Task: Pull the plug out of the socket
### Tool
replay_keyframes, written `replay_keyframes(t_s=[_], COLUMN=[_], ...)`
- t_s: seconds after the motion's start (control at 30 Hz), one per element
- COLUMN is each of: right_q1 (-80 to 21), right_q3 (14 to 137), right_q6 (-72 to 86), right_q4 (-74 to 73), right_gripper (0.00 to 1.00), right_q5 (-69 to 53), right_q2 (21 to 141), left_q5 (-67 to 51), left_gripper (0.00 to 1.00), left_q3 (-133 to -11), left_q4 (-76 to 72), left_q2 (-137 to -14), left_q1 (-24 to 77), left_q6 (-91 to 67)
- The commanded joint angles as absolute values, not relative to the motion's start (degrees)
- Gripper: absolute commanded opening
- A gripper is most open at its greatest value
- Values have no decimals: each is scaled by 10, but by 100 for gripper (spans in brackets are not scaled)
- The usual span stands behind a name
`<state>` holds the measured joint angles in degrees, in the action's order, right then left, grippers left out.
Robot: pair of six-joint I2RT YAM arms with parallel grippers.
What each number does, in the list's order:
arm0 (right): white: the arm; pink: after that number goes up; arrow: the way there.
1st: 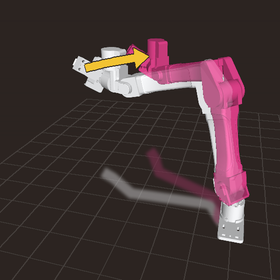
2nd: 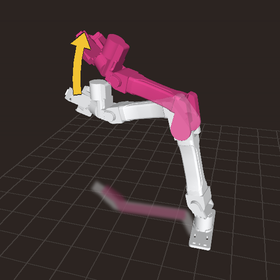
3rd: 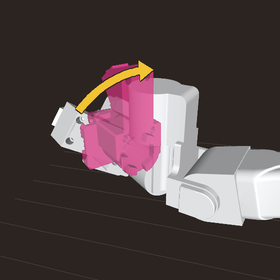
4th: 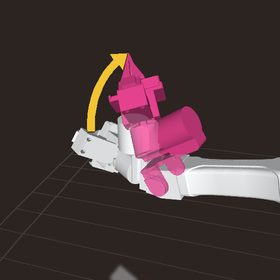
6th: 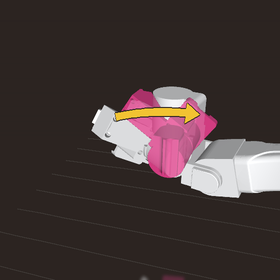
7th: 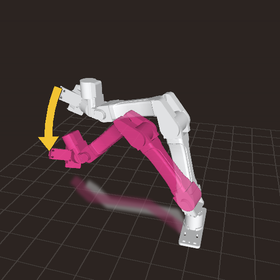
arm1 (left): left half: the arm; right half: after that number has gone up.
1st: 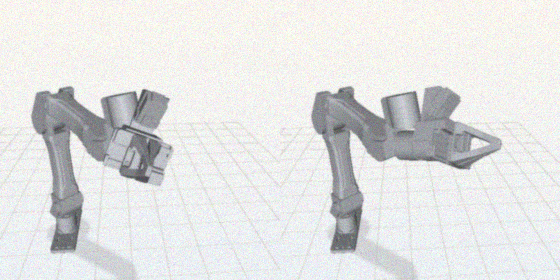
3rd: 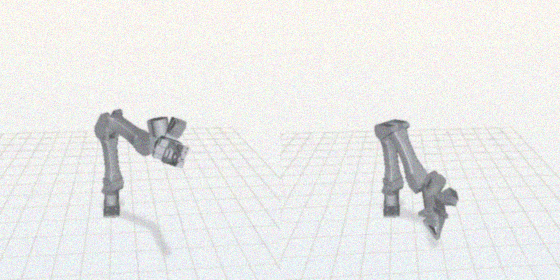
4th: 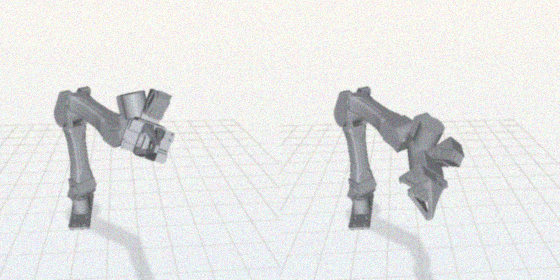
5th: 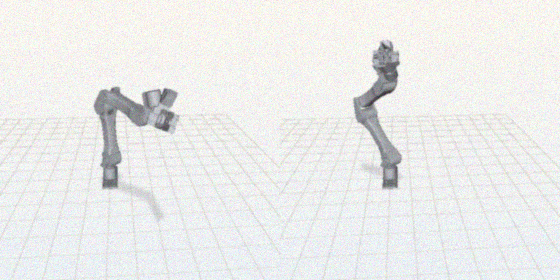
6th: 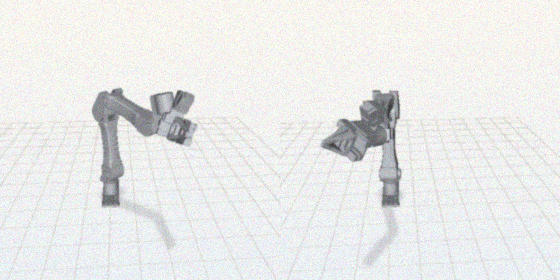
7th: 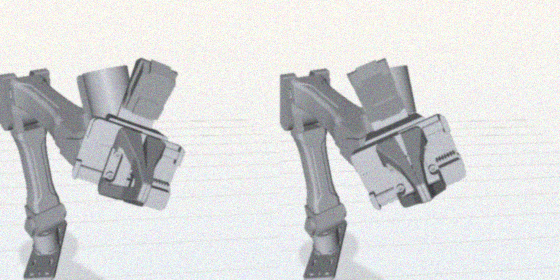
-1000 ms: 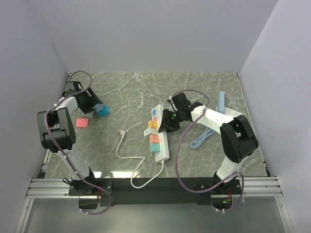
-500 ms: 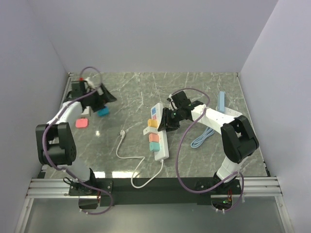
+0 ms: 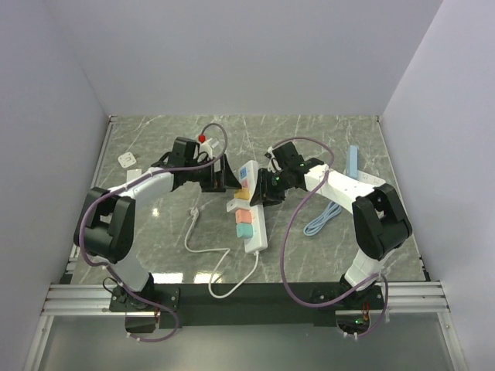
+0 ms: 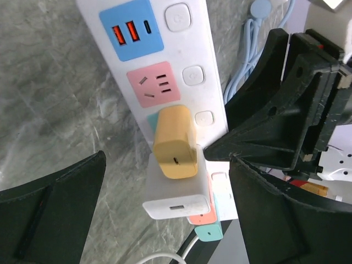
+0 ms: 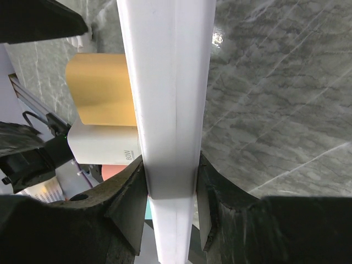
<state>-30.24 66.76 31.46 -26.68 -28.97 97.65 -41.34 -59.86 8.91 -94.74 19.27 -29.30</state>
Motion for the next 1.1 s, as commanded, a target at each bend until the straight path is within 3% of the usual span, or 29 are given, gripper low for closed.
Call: replay_keyframes(t_s=[0.0, 0.23, 0.37, 0.47, 0.5, 0.57, 0.6, 0.63, 0.87, 1.07], right_q1=[-308, -312, -315, -314, -315, -316, -315, -316, -314, -309], right_q3=[709, 721, 723, 725, 726, 726, 726, 724, 711, 692], right_q6=[324, 324, 327, 328, 328, 328, 328, 329, 355, 374], right_q4=[-243, -246, -243, -243, -243, -243, -243, -243, -242, -220], right_gripper=[0, 0, 0, 0, 0, 0, 0, 0, 0, 0], right_q5=[-326, -329, -330, -332, -332, -330, -329, -326, -297, -309], right_q2=[962, 962, 963, 966, 966, 966, 966, 967, 978, 990], left_q5=[-404, -352, -353, -351, -350, -344, -338, -337, -326, -416], left_gripper=[99, 94, 77, 56, 44, 28, 10, 2, 1, 1], left_q3=[-631, -627, -630, -634, -633, -634, -634, -634, -592, -537], left_q4=[80, 73, 51, 50, 52, 57, 59, 65, 26, -48], left_q2=[-961, -976, -980, -981, -980, -975, -974, -970, -918, -904], left_q1=[207, 252, 266, 270, 270, 270, 270, 270, 251, 193], left_q6=[-273, -296, -309, -311, -310, -306, -305, -304, -331, -370])
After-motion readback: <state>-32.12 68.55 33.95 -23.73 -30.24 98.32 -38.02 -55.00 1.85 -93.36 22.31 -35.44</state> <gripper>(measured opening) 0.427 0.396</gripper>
